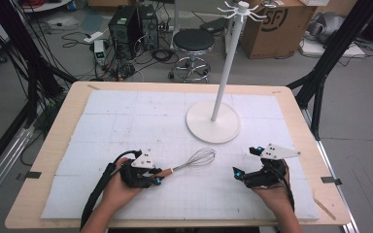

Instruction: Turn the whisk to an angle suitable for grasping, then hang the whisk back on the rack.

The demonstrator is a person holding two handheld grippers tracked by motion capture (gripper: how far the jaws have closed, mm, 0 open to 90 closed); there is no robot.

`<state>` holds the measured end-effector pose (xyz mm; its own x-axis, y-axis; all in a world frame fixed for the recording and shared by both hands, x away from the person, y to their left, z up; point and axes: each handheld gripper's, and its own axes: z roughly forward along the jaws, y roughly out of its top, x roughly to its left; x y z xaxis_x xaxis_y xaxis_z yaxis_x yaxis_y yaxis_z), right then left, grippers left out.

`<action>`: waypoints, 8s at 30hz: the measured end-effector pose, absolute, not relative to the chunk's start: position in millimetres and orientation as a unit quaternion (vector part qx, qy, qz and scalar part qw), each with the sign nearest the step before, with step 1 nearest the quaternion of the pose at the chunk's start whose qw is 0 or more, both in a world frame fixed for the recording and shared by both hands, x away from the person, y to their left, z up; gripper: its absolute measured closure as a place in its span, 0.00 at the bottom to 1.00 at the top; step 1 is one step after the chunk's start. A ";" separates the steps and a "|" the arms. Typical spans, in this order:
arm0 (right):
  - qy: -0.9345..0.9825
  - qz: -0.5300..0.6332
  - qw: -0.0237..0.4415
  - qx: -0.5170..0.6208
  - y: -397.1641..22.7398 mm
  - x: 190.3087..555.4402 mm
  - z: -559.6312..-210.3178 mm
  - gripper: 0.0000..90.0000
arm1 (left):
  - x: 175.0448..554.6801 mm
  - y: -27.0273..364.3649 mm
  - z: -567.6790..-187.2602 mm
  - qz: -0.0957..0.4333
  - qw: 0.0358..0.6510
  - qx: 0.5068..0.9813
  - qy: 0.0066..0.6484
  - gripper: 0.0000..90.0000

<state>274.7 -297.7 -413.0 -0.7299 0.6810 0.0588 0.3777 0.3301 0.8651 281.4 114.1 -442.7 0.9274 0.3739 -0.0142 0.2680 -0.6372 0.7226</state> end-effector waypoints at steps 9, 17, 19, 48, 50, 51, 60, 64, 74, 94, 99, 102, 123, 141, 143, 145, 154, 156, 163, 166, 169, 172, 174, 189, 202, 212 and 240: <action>0.797 0.478 0.158 0.333 -299.2 274.3 -412.5 0.01 | 267.7 152.6 -431.0 0.068 0.402 0.889 0.209 0.60; 0.797 0.480 0.158 0.331 -298.6 275.6 -412.8 0.01 | 265.1 155.9 -439.3 0.055 0.368 0.908 0.193 0.68; 0.796 0.481 0.157 0.332 -298.6 275.9 -412.7 0.01 | 263.0 148.4 -439.3 0.059 0.362 0.913 0.177 0.76; 0.795 0.481 0.157 0.335 -300.6 271.7 -410.8 0.01 | 264.2 88.2 -439.2 0.092 0.370 0.916 0.123 0.58; 0.795 0.481 0.158 0.334 -300.1 272.3 -411.1 0.01 | 264.3 95.4 -438.4 0.096 0.366 0.917 0.131 0.57; 0.795 0.481 0.158 0.333 -299.9 272.6 -411.3 0.01 | 264.7 98.6 -438.4 0.097 0.365 0.916 0.136 0.57; 0.796 0.481 0.158 0.332 -298.8 272.9 -411.1 0.01 | 272.5 119.6 -441.0 0.109 0.361 0.909 0.176 0.56; 0.796 0.480 0.159 0.332 -298.6 272.8 -411.0 0.01 | 277.5 119.9 -442.8 0.109 0.371 0.903 0.189 0.56; 0.795 0.481 0.161 0.332 -300.0 272.6 -410.4 0.01 | 294.0 117.7 -450.7 0.100 0.400 0.884 0.219 0.50; 0.794 0.480 0.163 0.335 -301.4 273.4 -409.9 0.01 | 312.0 132.1 -449.6 0.112 0.429 0.856 0.265 0.32; 0.794 0.482 0.161 0.335 -301.3 272.5 -409.4 0.01 | 306.8 141.2 -440.6 0.097 0.453 0.846 0.264 0.25; 0.793 0.483 0.163 0.333 -301.3 272.7 -409.4 0.01 | 303.3 147.4 -435.0 0.094 0.468 0.840 0.259 0.19; 0.795 0.477 0.162 0.338 -299.3 273.1 -409.9 0.01 | 292.7 177.8 -417.0 0.095 0.559 0.791 0.230 0.02; 0.794 0.478 0.162 0.339 -300.8 274.1 -410.3 0.01 | 292.5 182.6 -417.3 0.098 0.548 0.796 0.239 0.02; 0.795 0.478 0.162 0.337 -300.5 273.1 -409.9 0.01 | 292.4 183.7 -416.8 0.101 0.546 0.797 0.240 0.02; 0.795 0.478 0.163 0.335 -299.9 272.4 -409.1 0.01 | 292.3 184.6 -416.1 0.102 0.546 0.796 0.241 0.02; 0.797 0.480 0.158 0.331 -295.4 279.4 -402.5 0.01 | 291.4 188.5 -414.9 0.103 0.550 0.792 0.245 0.02; 0.797 0.483 0.154 0.328 -292.1 283.8 -399.3 0.01 | 291.3 188.9 -414.6 0.105 0.550 0.792 0.244 0.02; 0.823 0.460 0.129 0.306 -269.5 299.1 -391.0 0.01 | 290.7 190.0 -414.1 0.105 0.553 0.790 0.244 0.02; 0.838 0.447 0.121 0.289 -256.2 306.1 -387.5 0.01 | 290.5 190.6 -413.5 0.104 0.556 0.788 0.243 0.02; 0.847 0.440 0.110 0.276 -243.8 313.2 -383.8 0.01 | 290.6 191.7 -413.1 0.107 0.556 0.788 0.243 0.02; 0.857 0.430 0.103 0.263 -231.6 319.5 -380.3 0.01 | 290.4 192.3 -413.1 0.105 0.558 0.786 0.244 0.02; 0.866 0.420 0.097 0.254 -223.2 323.7 -378.6 0.01 | 290.8 193.2 -413.0 0.107 0.557 0.787 0.242 0.02; 0.907 0.360 0.049 0.215 -175.4 346.9 -387.5 0.04 | 291.3 199.4 -413.6 0.112 0.555 0.785 0.251 0.02; 0.954 0.251 0.018 0.161 -137.1 351.6 -408.1 0.36 | 291.5 200.2 -414.4 0.111 0.555 0.785 0.252 0.02; 0.967 0.210 -0.001 0.146 -127.6 350.8 -419.2 0.56 | 291.2 198.9 -414.8 0.109 0.553 0.787 0.251 0.02; 0.971 0.189 0.020 0.146 -126.6 341.5 -418.0 0.78 | 291.1 197.8 -415.9 0.109 0.550 0.789 0.251 0.02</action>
<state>341.5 -126.6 -418.0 -0.9566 0.2909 0.0169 0.2761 0.8861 0.3724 291.1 197.8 -415.9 0.8501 0.5162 -0.1044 0.2766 -0.2690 0.9226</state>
